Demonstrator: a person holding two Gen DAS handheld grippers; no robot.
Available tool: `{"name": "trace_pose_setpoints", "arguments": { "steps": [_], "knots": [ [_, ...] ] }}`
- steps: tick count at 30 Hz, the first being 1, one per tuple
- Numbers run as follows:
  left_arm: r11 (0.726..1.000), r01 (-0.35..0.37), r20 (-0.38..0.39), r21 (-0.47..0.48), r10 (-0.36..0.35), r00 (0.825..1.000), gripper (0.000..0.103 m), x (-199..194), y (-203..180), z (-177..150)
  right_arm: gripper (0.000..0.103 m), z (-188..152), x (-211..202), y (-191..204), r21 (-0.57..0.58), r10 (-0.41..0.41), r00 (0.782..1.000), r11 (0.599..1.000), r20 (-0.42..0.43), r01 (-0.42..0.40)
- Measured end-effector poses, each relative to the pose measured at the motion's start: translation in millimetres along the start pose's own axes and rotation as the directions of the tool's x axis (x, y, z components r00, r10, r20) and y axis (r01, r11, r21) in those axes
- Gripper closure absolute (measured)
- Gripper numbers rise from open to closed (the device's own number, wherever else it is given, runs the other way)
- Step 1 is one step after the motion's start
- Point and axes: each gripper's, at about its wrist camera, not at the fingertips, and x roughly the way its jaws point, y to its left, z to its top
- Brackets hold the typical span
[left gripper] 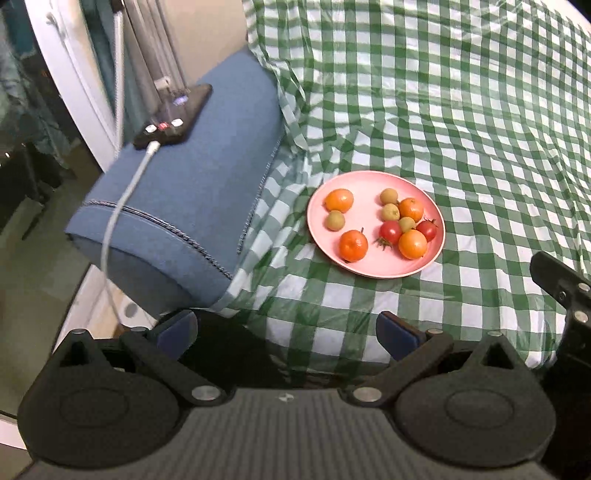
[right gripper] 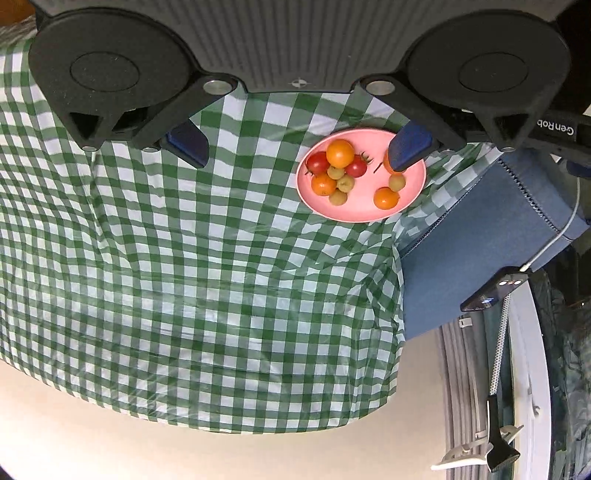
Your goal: Organize fruits
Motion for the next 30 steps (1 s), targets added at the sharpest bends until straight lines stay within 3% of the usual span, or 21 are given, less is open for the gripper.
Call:
{"name": "trace_pose_setpoints", "arguments": {
  "steps": [4,12,30],
  "knots": [
    [1.000,-0.026,0.036,0.016,0.026,0.999,0.000,-17,-1,-9,0.001,-4,-15,4,-0.022,-0.027,0.999,0.999,0.016,0.028],
    [1.000,0.012,0.072,0.008,-0.013,0.997,0.000,-34,3,-12,0.001,-4,-32,10,-0.040,-0.028,0.999,0.999,0.020,0.028],
    [0.996,0.094,-0.008,0.009,-0.094,0.996,0.000,-10,-2,-11,0.001,-8,-28,-1,-0.030,-0.038,0.999,0.999,-0.011,0.037]
  ]
}}
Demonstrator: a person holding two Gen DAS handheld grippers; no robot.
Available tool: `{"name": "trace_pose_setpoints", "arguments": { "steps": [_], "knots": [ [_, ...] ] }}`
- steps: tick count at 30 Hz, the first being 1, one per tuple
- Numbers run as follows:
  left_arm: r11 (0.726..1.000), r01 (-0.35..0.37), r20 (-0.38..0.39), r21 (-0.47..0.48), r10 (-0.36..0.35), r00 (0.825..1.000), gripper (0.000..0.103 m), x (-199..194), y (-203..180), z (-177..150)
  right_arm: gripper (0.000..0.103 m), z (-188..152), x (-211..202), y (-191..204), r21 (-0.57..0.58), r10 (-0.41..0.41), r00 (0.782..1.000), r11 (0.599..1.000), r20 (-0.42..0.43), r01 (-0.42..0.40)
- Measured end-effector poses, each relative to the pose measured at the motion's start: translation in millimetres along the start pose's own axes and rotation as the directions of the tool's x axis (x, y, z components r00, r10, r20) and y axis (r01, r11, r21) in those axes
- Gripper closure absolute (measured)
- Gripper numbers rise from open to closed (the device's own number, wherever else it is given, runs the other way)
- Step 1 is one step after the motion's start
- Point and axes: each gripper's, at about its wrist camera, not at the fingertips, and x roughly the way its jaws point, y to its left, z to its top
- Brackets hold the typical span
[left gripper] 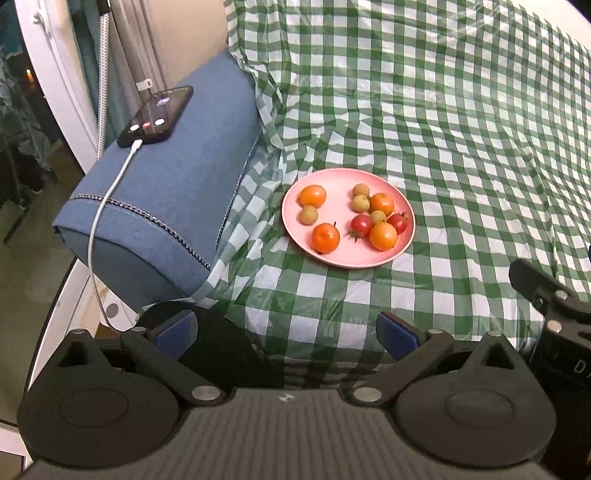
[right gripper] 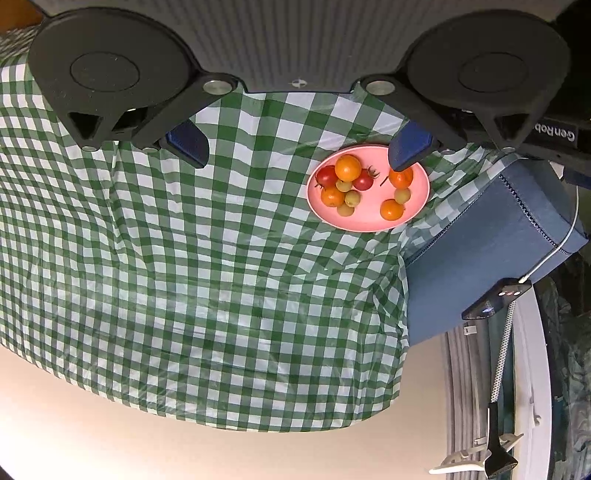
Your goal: Organize fruits
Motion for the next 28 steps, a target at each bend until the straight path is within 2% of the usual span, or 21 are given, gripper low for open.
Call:
{"name": "trace_pose_setpoints", "arguments": {
  "steps": [28],
  "knots": [
    [1.000,-0.025,0.036,-0.012,0.025,0.999,0.000,-1.3,3.1,1.1,0.001,2.1,8.7,3.2,-0.011,0.024,1.000,1.000,-0.010,-0.024]
  ]
}}
